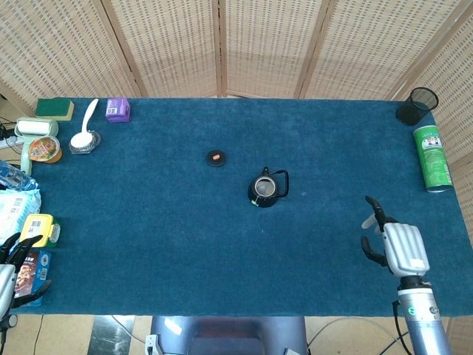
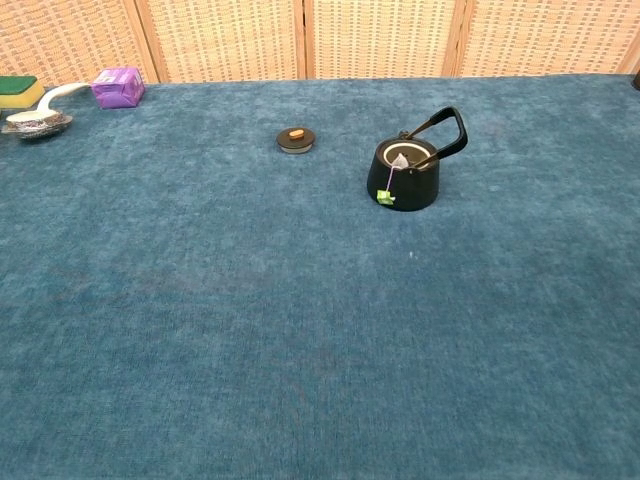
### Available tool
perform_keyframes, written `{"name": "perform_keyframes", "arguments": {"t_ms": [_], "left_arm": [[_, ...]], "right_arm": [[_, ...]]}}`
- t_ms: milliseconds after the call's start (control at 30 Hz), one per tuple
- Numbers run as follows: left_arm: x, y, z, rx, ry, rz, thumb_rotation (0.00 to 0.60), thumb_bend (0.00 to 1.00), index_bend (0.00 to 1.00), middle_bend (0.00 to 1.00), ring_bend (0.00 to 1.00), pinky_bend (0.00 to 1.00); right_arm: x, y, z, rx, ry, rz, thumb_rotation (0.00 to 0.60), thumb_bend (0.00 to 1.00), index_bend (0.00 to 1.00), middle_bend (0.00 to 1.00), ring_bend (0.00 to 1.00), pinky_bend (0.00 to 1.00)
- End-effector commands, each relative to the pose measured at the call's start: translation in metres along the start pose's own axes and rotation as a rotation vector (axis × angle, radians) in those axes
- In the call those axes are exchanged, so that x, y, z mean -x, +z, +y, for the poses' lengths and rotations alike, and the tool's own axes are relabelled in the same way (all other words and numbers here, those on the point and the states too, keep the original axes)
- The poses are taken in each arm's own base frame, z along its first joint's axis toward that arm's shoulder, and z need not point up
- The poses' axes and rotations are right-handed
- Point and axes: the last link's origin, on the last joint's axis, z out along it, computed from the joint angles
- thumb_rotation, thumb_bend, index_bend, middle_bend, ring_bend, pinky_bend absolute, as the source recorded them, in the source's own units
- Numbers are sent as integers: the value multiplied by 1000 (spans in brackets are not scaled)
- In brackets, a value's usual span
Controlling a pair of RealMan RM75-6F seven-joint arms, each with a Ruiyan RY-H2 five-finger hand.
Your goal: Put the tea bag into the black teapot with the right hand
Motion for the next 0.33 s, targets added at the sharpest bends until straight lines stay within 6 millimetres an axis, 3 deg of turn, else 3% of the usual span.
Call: {"name": "perform_keyframes", "arguments": {"t_ms": [33, 333], "left_arm": [[1, -1, 2, 0, 0, -6, 600, 266, 124, 188, 41, 111], [-1, -3, 8, 17, -1, 8, 600, 265, 124, 189, 41, 111]], "right_arm": [[8, -16, 15, 46, -22, 5, 600, 474, 93, 359, 413, 538], [11, -44, 36, 123, -17, 55, 600, 471, 100, 348, 388, 492]]}}
